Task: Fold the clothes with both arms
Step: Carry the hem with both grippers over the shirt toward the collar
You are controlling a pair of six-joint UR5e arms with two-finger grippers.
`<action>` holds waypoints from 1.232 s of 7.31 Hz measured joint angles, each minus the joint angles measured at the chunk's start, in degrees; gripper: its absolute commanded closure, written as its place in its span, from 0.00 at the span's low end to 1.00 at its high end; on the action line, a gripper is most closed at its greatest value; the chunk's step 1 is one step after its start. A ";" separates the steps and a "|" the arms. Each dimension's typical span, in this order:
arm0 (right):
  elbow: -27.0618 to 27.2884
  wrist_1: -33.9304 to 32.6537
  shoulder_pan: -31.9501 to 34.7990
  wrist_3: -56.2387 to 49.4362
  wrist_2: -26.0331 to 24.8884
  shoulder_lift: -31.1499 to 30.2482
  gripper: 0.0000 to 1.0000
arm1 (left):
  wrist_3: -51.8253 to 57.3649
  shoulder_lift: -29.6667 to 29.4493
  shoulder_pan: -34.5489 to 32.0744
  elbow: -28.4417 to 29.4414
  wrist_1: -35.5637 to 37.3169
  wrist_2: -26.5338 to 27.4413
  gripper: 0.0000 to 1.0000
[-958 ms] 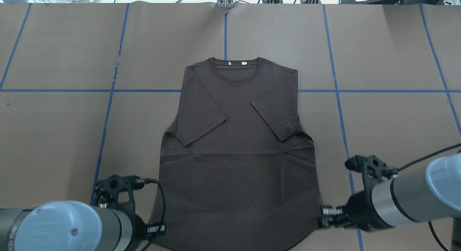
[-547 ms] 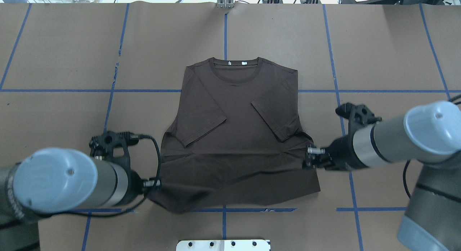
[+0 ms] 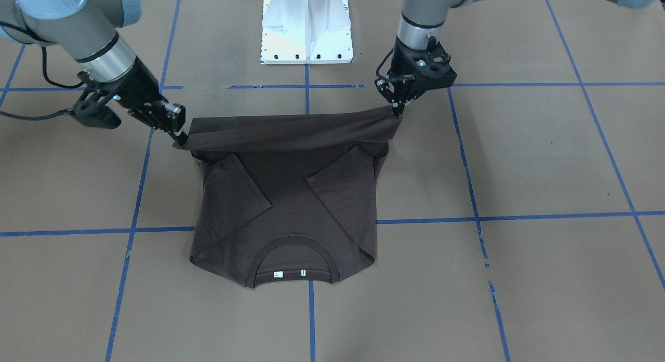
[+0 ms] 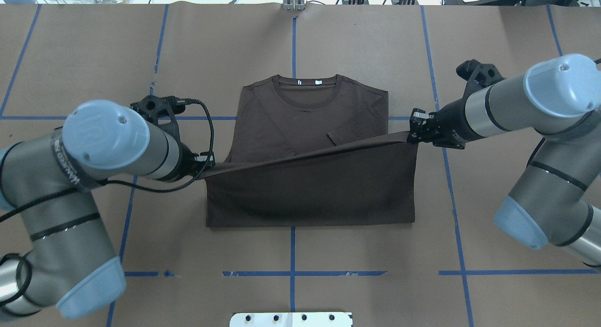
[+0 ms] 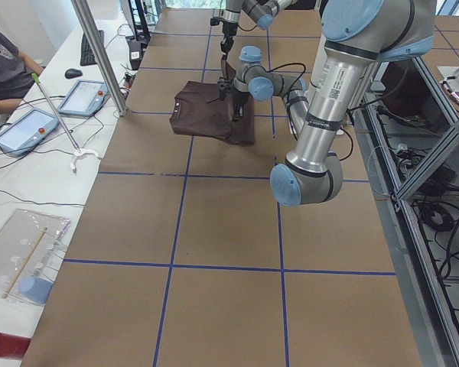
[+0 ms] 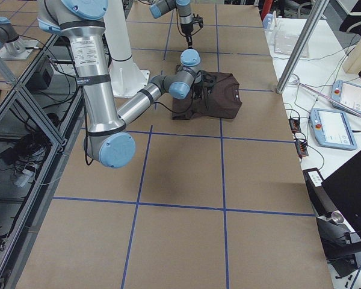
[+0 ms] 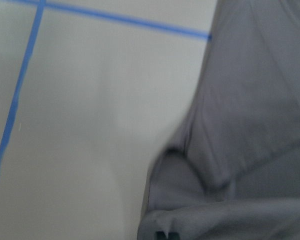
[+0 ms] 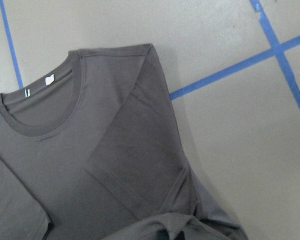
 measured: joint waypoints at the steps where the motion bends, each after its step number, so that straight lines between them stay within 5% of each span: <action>1: -3.19 -0.02 1.29 -0.65 -0.01 2.10 1.00 | 0.74 -1.50 -2.44 4.19 -2.82 -0.04 1.00; 9: -24.37 5.89 4.84 -1.29 -0.34 14.63 1.00 | 0.50 -9.91 -8.79 27.77 -20.92 0.03 1.00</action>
